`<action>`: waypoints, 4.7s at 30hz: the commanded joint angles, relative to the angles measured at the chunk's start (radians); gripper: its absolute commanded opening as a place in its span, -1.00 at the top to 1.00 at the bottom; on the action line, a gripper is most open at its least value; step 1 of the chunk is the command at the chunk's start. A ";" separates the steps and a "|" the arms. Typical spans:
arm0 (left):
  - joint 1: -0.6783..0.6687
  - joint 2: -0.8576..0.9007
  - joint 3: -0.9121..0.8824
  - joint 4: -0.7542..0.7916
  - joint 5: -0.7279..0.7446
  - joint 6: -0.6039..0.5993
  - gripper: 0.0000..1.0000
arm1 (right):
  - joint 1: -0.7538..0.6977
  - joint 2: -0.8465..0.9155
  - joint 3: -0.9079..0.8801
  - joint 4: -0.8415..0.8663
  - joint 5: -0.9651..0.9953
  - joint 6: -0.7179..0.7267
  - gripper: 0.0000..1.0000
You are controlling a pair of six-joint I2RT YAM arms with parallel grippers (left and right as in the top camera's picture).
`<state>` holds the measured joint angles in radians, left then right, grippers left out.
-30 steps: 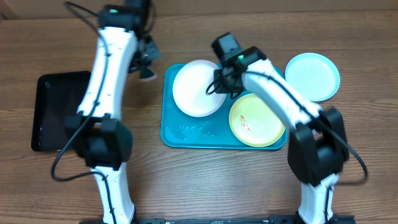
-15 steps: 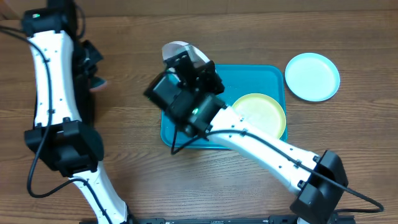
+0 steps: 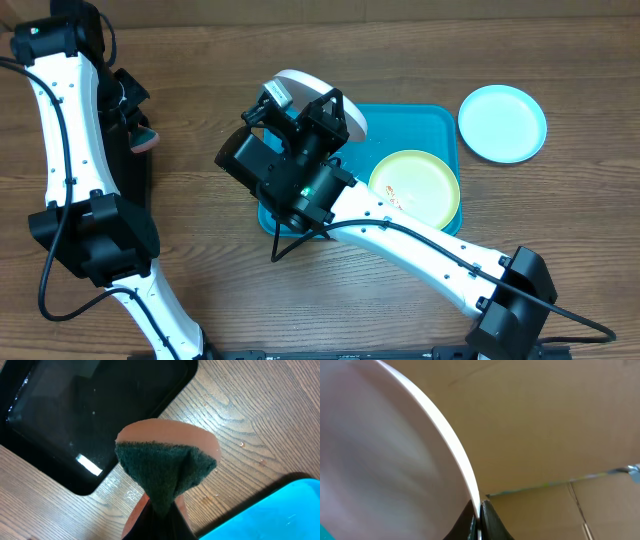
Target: Clean dirty plates on tray and stack at the side
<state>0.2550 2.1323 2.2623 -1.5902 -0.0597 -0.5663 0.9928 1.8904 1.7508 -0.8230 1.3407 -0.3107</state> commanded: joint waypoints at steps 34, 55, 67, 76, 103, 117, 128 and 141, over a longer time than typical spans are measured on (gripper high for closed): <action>-0.042 -0.010 -0.002 0.021 0.034 0.021 0.92 | -1.414 -0.014 -0.317 0.068 -1.596 0.555 0.92; -0.060 -0.010 -0.002 0.024 0.035 0.040 0.91 | -1.180 -0.014 -0.357 0.029 -1.871 0.197 -0.37; -0.060 -0.010 -0.002 0.024 0.035 0.051 0.91 | -0.850 -0.014 -0.358 -0.047 -1.275 0.150 -0.50; -0.069 -0.010 -0.002 0.025 0.035 0.051 0.91 | -0.856 -0.014 -0.438 -0.039 -1.374 0.024 -0.47; -0.073 -0.010 -0.002 0.024 0.035 0.055 0.91 | -0.856 -0.014 -0.522 -0.047 -1.414 0.079 -0.08; -0.076 -0.010 -0.002 0.025 0.087 0.094 0.92 | -0.856 -0.014 -0.523 -0.085 -1.406 0.293 0.30; -0.127 -0.010 -0.002 0.045 0.211 0.208 0.92 | -0.856 -0.014 -0.569 -0.065 -1.407 0.370 0.74; -0.382 -0.010 -0.023 0.048 0.245 0.222 0.91 | -0.824 -0.014 -0.569 0.113 -1.701 0.626 0.92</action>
<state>-0.0456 2.1323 2.2608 -1.5475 0.1455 -0.3740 0.1417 1.8832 1.1851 -0.7441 -0.2718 0.2268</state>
